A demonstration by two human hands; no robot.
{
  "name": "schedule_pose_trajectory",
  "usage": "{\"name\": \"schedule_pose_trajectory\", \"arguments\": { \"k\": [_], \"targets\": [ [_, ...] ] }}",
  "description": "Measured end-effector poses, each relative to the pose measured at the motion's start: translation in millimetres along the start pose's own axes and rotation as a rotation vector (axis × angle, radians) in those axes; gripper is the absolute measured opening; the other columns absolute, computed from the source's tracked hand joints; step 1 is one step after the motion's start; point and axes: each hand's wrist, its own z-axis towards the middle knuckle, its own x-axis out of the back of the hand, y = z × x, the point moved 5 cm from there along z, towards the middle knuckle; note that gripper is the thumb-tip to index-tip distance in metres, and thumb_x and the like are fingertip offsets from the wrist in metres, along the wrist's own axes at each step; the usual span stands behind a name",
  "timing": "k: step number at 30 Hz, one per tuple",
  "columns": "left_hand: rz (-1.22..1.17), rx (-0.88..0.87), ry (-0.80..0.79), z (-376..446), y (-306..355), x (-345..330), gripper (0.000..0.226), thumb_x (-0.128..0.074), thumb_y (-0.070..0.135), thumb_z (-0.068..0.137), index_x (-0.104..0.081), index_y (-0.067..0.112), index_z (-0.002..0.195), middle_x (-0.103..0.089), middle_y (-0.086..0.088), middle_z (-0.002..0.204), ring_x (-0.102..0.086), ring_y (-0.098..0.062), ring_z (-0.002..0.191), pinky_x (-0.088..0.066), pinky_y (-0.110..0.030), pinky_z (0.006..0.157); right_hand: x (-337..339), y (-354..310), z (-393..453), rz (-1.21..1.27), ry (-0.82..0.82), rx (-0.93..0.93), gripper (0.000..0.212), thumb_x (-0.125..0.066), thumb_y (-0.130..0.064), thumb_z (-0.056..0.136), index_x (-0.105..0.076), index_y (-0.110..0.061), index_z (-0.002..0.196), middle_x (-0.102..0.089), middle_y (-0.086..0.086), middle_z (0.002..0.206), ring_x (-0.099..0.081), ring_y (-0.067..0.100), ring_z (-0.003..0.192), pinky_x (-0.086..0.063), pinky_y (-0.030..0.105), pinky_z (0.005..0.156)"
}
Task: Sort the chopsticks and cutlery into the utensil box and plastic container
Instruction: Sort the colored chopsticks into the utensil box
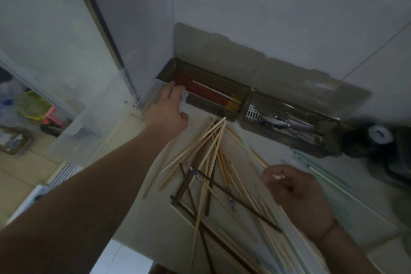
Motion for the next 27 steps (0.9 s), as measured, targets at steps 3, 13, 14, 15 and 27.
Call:
{"name": "schedule_pose_trajectory", "arguments": {
  "k": [3,13,14,15,27],
  "targets": [
    [0.003,-0.004,0.005,-1,0,0,0.072,-0.061,0.037,0.080,-0.029,0.031,0.144,-0.023,0.005,0.157,-0.053,-0.026,0.123,-0.052,-0.045,0.092,5,-17,33,0.356,0.051,-0.026,0.016,-0.050,-0.018,0.096,-0.058,-0.008,0.087,-0.073,0.010,0.074,-0.063,0.022,0.049,-0.042,0.020,0.042],
    [-0.010,0.026,-0.027,-1,-1,-2,0.071,-0.061,0.037,0.080,-0.026,0.036,0.142,-0.020,0.006,0.158,-0.051,-0.026,0.126,-0.050,-0.047,0.095,-30,-51,145,0.020,0.051,0.180,0.020,-0.051,-0.011,0.095,-0.046,-0.029,0.090,-0.057,-0.006,0.082,-0.054,0.013,0.071,-0.041,0.015,0.061],
    [-0.010,0.028,-0.023,-1,-1,-1,0.071,-0.062,0.037,0.080,-0.026,0.036,0.141,-0.020,0.006,0.158,-0.050,-0.026,0.127,-0.050,-0.047,0.095,-36,-58,160,-0.168,0.022,0.210,0.015,-0.050,-0.012,0.095,-0.047,-0.026,0.093,-0.054,-0.006,0.086,-0.052,0.011,0.077,-0.037,0.011,0.063],
    [-0.011,0.029,-0.018,-1,-1,-1,0.072,-0.062,0.036,0.079,-0.026,0.036,0.141,-0.021,0.006,0.158,-0.050,-0.026,0.127,-0.050,-0.047,0.095,-41,-65,173,-0.298,-0.020,0.232,0.011,-0.049,-0.012,0.096,-0.049,-0.023,0.097,-0.054,-0.004,0.094,-0.051,0.011,0.084,-0.036,0.011,0.066],
    [-0.018,0.011,0.018,1,-3,-2,0.070,-0.064,0.035,0.078,-0.029,0.036,0.138,-0.025,0.004,0.155,-0.054,-0.026,0.121,-0.053,-0.044,0.089,-65,-23,215,-0.629,-0.096,0.396,0.025,-0.058,-0.013,0.090,-0.068,-0.005,0.111,-0.063,0.015,0.119,-0.052,0.032,0.117,-0.035,0.033,0.106]
  ]
}}
